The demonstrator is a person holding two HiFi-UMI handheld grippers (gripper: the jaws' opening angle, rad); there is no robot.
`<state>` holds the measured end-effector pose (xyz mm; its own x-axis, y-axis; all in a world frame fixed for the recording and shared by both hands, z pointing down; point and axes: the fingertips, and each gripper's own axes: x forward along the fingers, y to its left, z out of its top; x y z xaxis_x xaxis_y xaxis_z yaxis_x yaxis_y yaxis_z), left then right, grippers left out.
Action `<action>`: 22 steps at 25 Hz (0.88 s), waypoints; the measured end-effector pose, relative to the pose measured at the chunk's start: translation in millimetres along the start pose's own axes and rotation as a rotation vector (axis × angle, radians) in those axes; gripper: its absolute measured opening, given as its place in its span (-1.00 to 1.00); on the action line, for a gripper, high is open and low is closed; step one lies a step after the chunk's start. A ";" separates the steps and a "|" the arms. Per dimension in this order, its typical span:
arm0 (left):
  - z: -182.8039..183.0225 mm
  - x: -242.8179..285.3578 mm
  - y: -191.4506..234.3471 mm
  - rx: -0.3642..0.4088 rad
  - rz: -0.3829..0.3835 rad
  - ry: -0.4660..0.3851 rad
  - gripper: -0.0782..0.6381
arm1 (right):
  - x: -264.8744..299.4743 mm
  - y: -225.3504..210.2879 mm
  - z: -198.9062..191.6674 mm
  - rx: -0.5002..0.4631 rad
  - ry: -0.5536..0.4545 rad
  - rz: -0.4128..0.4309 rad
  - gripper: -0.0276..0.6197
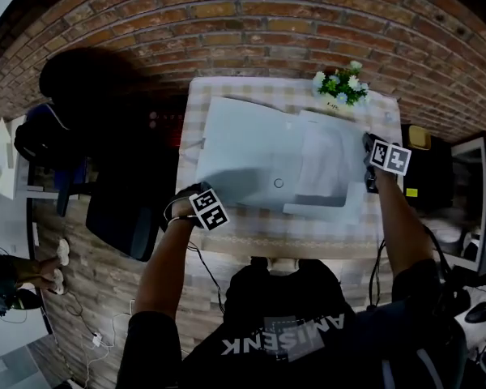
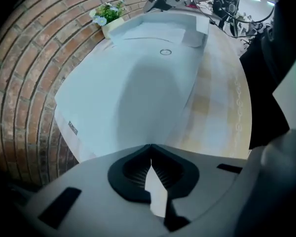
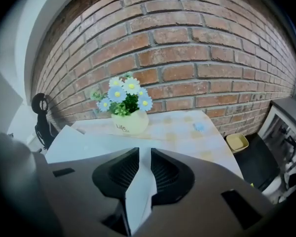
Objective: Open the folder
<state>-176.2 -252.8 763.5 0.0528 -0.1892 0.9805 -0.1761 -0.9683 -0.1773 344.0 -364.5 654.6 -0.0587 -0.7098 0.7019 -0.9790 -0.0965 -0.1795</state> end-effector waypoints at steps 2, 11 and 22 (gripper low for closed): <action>0.4 -3.3 0.2 -0.066 0.019 -0.023 -0.76 | -4.8 8.0 0.1 0.002 -0.009 0.029 -0.60; 17.0 -70.8 10.8 -0.504 0.005 -0.281 -0.76 | -32.0 35.2 -0.9 0.027 -0.045 0.148 -0.60; 54.6 -169.9 21.0 -0.833 0.064 -0.688 -0.76 | -83.5 64.2 25.4 -0.005 -0.142 0.272 -0.60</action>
<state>-135.2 -249.9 588.5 0.5148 -0.5378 0.6676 -0.7970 -0.5871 0.1416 291.0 -329.2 567.0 -0.2913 -0.7995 0.5253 -0.9320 0.1135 -0.3442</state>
